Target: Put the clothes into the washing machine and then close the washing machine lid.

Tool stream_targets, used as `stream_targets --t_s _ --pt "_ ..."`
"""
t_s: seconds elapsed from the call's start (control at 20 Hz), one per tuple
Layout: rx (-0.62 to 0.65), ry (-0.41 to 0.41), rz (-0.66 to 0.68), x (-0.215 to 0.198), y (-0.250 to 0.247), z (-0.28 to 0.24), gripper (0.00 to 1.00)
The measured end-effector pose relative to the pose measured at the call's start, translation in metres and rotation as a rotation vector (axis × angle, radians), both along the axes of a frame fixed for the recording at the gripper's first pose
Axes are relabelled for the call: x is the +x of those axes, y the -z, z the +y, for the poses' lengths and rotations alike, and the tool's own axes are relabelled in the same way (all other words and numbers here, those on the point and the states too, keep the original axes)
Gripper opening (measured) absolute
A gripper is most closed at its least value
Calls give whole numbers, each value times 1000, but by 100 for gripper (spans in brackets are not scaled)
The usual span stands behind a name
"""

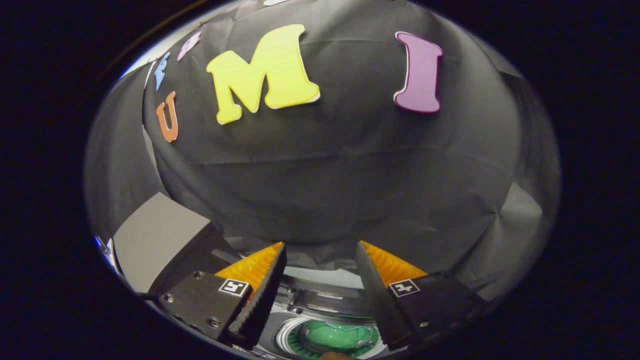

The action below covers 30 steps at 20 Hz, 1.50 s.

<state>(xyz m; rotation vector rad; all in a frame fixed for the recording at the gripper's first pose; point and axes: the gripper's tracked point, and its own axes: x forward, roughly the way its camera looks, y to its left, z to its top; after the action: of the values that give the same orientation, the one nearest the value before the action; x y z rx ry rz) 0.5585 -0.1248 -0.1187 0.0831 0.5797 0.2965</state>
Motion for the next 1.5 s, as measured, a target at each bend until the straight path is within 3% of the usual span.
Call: stream_targets --t_s 0.3,1.5 --pt "4 51 -74 -10 0 -1 92" --pt "-45 118 35 -120 24 0 92"
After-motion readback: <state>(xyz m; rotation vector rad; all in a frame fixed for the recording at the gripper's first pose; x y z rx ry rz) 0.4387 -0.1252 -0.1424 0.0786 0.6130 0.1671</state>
